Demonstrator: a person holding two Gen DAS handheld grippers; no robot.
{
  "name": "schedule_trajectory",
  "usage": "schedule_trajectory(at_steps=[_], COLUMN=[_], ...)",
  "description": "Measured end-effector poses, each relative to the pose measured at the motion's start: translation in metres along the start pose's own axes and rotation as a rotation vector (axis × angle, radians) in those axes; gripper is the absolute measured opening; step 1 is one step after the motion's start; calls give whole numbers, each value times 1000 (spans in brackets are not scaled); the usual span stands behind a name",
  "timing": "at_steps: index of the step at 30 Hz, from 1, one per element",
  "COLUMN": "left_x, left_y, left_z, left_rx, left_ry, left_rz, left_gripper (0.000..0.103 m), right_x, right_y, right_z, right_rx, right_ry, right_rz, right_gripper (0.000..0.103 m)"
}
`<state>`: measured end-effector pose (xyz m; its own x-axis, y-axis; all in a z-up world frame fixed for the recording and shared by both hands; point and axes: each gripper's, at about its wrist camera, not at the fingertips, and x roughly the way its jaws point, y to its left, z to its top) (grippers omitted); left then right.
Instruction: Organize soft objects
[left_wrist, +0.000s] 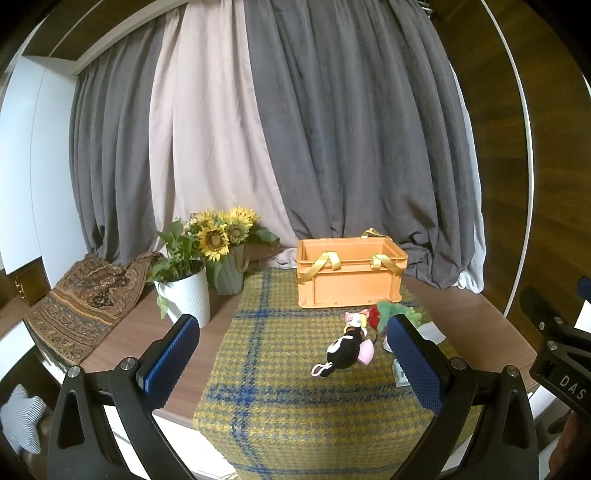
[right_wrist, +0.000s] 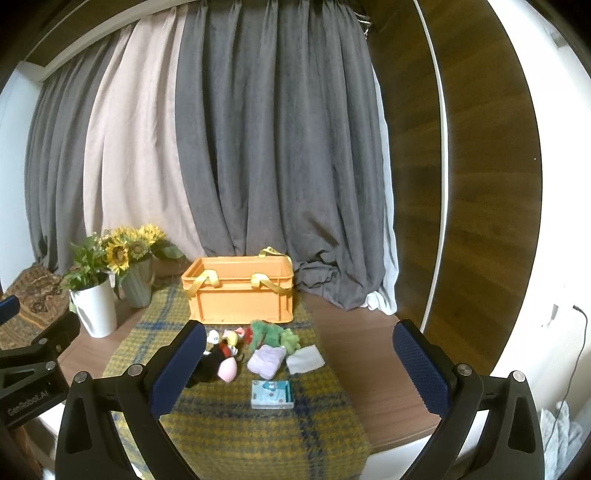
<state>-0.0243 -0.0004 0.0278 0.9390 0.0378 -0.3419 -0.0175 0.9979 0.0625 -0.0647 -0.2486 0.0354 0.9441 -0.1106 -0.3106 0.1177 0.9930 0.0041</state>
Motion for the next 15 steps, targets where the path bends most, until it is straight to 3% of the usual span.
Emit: schedule_trajectory(at_steps=[15], left_x=[-1], left_y=[-1], left_z=[-3], left_rx=[0], left_ry=[-3], left_rz=[-5], left_gripper=[103], right_x=[-2], right_y=[2], right_z=[-2], right_rx=[-7], right_ry=[-8], right_rz=[0], right_gripper=[102])
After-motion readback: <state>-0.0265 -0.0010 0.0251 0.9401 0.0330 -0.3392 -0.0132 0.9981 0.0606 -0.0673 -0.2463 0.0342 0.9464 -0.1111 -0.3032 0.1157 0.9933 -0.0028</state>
